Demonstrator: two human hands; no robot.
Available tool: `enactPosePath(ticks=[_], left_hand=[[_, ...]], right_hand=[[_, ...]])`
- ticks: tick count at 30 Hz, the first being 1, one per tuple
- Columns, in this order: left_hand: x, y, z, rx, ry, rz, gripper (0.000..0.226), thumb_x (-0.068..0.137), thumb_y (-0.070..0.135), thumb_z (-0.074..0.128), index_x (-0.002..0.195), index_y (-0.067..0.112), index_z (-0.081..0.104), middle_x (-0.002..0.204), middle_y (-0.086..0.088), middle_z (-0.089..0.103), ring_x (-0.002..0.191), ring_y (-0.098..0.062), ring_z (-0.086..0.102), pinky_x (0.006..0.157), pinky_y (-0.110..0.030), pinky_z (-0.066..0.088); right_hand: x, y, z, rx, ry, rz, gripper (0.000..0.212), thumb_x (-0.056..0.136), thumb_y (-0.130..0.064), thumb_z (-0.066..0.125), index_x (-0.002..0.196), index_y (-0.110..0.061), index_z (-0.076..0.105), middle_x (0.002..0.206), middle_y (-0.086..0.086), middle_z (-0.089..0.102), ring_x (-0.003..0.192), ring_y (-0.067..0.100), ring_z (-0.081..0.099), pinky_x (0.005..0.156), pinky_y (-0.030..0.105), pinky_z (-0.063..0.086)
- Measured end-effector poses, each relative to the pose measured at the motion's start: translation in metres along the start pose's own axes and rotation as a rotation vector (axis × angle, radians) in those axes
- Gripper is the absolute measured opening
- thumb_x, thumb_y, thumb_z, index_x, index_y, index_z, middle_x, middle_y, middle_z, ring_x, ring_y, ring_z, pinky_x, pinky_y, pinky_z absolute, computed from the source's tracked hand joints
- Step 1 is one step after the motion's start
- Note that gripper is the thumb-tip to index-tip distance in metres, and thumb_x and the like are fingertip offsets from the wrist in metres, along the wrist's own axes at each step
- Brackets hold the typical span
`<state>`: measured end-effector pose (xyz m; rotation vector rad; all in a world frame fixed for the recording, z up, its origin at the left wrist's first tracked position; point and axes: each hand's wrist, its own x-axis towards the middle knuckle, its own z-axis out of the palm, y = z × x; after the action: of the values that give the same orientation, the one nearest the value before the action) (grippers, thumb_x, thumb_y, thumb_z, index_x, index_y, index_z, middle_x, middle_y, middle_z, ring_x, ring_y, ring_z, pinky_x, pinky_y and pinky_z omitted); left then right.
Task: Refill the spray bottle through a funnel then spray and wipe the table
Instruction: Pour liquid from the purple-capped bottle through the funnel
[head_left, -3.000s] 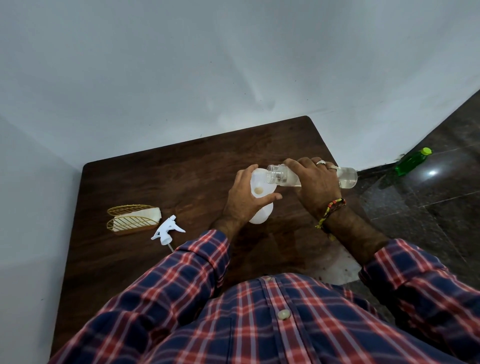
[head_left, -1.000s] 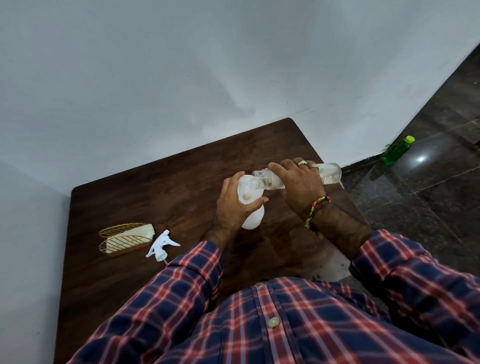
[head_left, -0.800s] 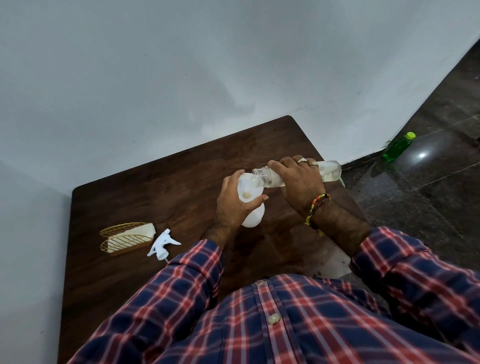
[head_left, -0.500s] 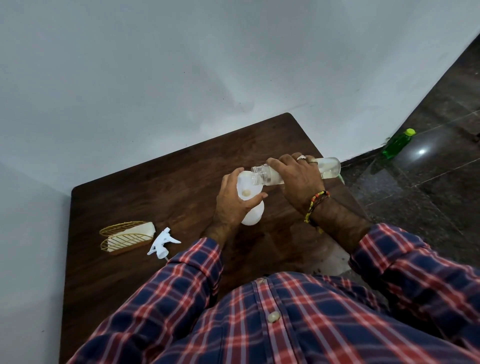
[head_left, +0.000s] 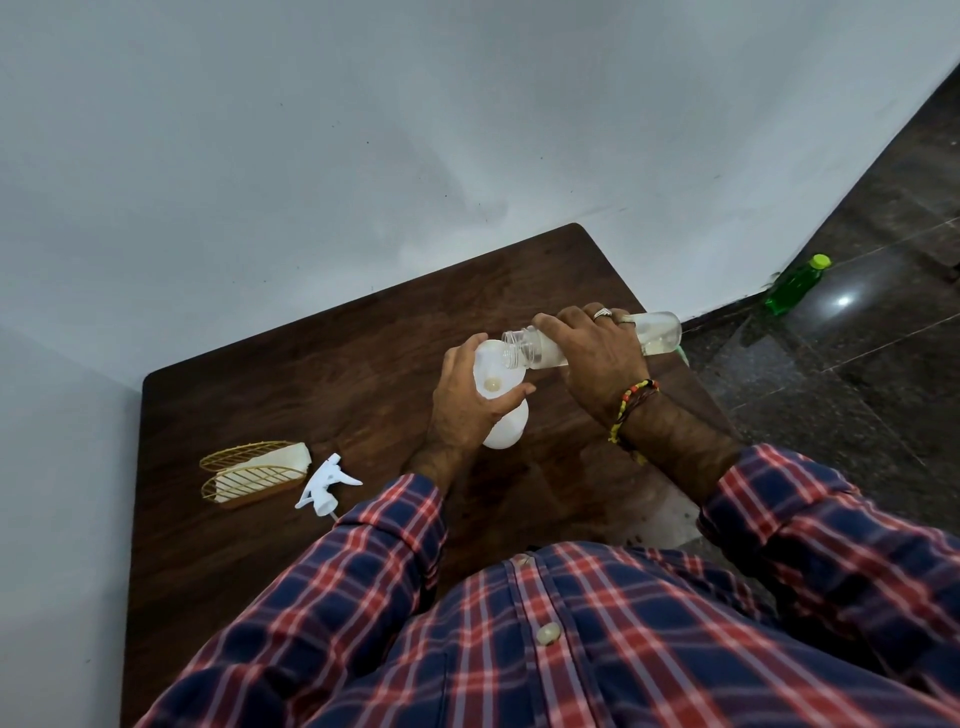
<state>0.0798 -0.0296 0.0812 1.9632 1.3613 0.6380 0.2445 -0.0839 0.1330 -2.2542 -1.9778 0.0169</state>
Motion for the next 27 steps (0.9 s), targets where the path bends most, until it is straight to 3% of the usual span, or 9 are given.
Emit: enactPosePath(ticks=[27], left_hand=[[-0.0008,0.0014,-0.0006,0.015,0.014,0.006,0.085,0.07,0.049,0.08,0.139,0.019,0.042,0.139,-0.003,0.048,0.12,-0.017,0.05,0.092,-0.021,0.04]], right_hand=[[-0.0013,-0.0014,-0.0053,0.011,-0.031,0.003,0.06,0.085,-0.017,0.066,0.14,-0.025,0.043,0.132,0.007,0.055,0.125,0.034,0.047,0.107,0.053,0.032]])
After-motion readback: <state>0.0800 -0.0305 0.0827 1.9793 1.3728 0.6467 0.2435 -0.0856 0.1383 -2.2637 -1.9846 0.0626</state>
